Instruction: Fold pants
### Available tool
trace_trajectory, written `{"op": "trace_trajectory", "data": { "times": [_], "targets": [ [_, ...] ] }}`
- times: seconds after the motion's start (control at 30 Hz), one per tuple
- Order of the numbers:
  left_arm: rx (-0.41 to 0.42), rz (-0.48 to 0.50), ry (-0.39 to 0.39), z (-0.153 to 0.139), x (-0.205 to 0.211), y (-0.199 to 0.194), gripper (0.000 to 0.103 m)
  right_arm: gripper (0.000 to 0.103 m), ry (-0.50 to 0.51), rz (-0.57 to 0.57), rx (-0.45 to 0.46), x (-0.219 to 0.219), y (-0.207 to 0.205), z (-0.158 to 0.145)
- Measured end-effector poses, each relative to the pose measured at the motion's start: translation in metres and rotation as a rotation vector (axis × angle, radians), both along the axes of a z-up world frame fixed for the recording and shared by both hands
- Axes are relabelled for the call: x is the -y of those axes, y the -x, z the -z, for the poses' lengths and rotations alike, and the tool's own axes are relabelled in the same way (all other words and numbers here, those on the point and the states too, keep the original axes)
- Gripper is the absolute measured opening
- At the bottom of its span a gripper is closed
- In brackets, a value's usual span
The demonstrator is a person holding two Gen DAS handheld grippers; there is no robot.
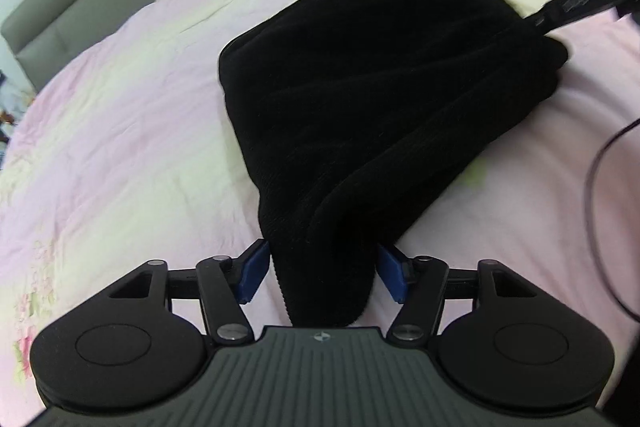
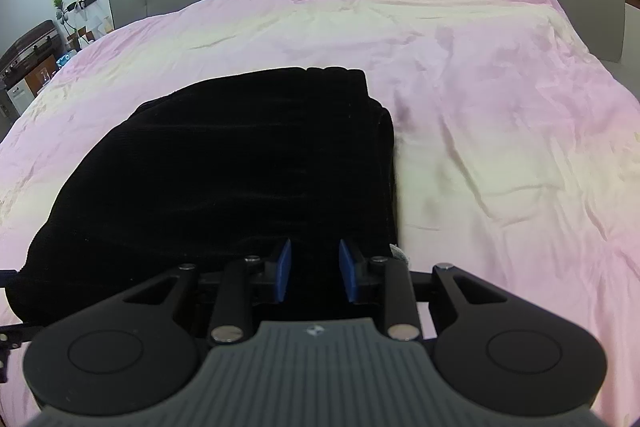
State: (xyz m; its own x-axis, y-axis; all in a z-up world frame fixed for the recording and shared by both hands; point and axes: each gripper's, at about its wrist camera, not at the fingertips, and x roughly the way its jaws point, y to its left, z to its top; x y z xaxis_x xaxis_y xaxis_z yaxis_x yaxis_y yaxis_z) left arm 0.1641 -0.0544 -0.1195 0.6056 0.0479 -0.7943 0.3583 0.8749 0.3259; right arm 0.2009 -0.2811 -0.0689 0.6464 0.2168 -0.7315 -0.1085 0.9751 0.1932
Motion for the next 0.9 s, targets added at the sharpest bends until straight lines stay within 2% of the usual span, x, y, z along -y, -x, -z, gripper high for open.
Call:
{"op": "trace_trajectory", "data": {
  "times": [0.03,0.07,0.13,0.17,0.23,0.27,0.33,0.43,0.47,0.57,0.77,0.9],
  "targets": [
    [0.011,-0.006,-0.024,0.004,0.002,-0.002,0.053,0.023,-0.003,0.0,-0.001,0.001,0.0,0.0],
    [0.011,-0.013,-0.03,0.004,0.001,-0.005,0.04,0.023,-0.005,-0.002,-0.003,0.001,-0.001,0.0],
    [0.018,-0.033,-0.002,-0.007,-0.007,-0.006,0.03,0.023,-0.009,-0.011,-0.004,0.003,-0.001,0.0],
    [0.036,-0.042,-0.016,-0.015,-0.01,-0.005,0.022,0.023,-0.012,-0.014,-0.004,0.004,-0.001,0.0],
    [0.057,-0.039,-0.016,-0.029,-0.017,0.0,0.019,0.023,-0.026,-0.018,-0.003,0.007,-0.002,0.001],
    [0.04,-0.053,-0.001,-0.033,-0.021,-0.001,0.017,0.023,-0.032,-0.018,0.0,0.008,-0.001,0.002],
    [-0.023,-0.11,0.054,-0.027,-0.032,-0.006,0.017,0.023,-0.036,-0.022,0.004,0.009,-0.001,0.003],
    [-0.145,-0.226,0.159,0.002,-0.053,-0.02,0.017,0.023,-0.038,-0.031,0.005,0.009,0.0,0.005],
    [-0.16,-0.243,0.18,0.009,-0.057,-0.022,0.017,0.023,-0.037,-0.035,0.001,0.008,-0.001,0.006],
    [-0.169,-0.239,0.175,0.014,-0.057,-0.024,0.018,0.023,-0.027,-0.048,-0.001,0.008,-0.001,0.008],
    [-0.243,-0.236,0.212,-0.003,-0.069,-0.031,0.024,0.023,-0.02,-0.049,-0.021,0.009,-0.006,0.007],
    [-0.24,-0.16,0.14,-0.024,-0.065,-0.023,0.031,0.022,0.004,-0.066,-0.053,0.007,-0.01,-0.001]
  ]
}}
